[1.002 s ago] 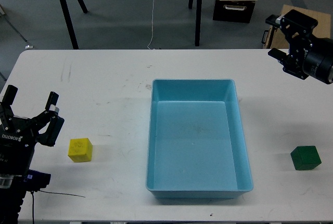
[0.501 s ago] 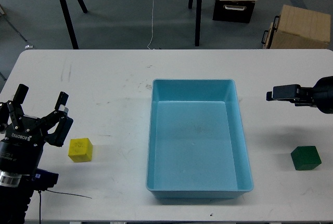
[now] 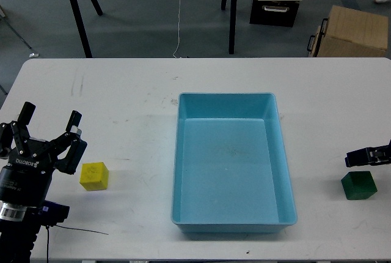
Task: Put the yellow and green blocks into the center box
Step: 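Lower the right gripper onto the green cube and grasp it, then carry the green cube into the blue tub and release it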
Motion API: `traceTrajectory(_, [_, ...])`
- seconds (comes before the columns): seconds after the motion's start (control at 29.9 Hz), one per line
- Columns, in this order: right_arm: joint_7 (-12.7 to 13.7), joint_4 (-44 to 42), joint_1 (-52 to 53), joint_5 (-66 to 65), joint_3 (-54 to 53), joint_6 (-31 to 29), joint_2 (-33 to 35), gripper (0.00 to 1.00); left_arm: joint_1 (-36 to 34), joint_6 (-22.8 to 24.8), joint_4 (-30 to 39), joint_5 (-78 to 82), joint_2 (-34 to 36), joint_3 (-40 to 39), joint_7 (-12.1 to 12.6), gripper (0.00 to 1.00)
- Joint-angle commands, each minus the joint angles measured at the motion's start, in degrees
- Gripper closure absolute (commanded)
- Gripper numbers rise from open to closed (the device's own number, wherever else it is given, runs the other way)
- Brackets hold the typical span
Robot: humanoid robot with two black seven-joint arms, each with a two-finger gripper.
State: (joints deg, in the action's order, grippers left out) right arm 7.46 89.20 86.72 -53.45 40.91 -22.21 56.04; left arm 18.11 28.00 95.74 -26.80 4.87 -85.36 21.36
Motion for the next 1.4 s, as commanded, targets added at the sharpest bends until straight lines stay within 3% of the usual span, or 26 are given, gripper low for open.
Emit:
traceTrajectory(0.0, [0.1, 0.0, -0.7, 0.1, 0.0, 0.1, -1.3, 0.0, -0.1, 0.0, 0.0, 0.0, 0.1, -0.1, 0.0, 0.0])
traceTrajectory(0.63, [0.9, -3.3, -6.0, 0.3, -1.4, 0.9, -3.0, 0.0, -0.5, 0.0, -0.9, 0.0, 0.1, 0.9, 0.0, 0.0])
traceTrajectory(0.77, [0.9, -3.3, -6.5, 0.3, -2.1, 0.9, -3.0, 0.05, -0.5, 0.0, -0.9, 0.0, 0.1, 0.9, 0.0, 0.0])
traceTrajectory(0.87, [1.2, -3.2, -7.1, 0.2, -2.1, 0.9, -3.3, 0.26, -0.5, 0.0, -1.4, 0.0, 0.1, 0.9, 0.0, 0.0])
traceTrajectory(0.97, [2.3, -3.2, -7.4, 0.1, -2.1, 0.9, -3.7, 0.57, -0.5, 0.0, -1.5, 0.0, 0.1, 1.1, 0.0, 0.0])
traceTrajectory(1.1, [2.3, -3.2, -7.4, 0.2, -2.4, 1.0, -3.6, 0.8, -0.5, 0.0, -1.6, 0.0, 0.1, 1.1, 0.0, 0.0])
traceTrajectory(1.17, [2.3, -3.2, -7.4, 0.4, -3.6, 1.5, -3.3, 0.98, -0.5, 0.0, -1.6, 0.0, 0.1, 1.2, 0.0, 0.0])
traceTrajectory(1.37, [2.4, -1.1, -5.1, 2.4, -12.9, 1.7, -0.8, 1.0, -0.5, 0.0, -1.6, 0.0, 0.1, 1.2, 0.0, 0.0])
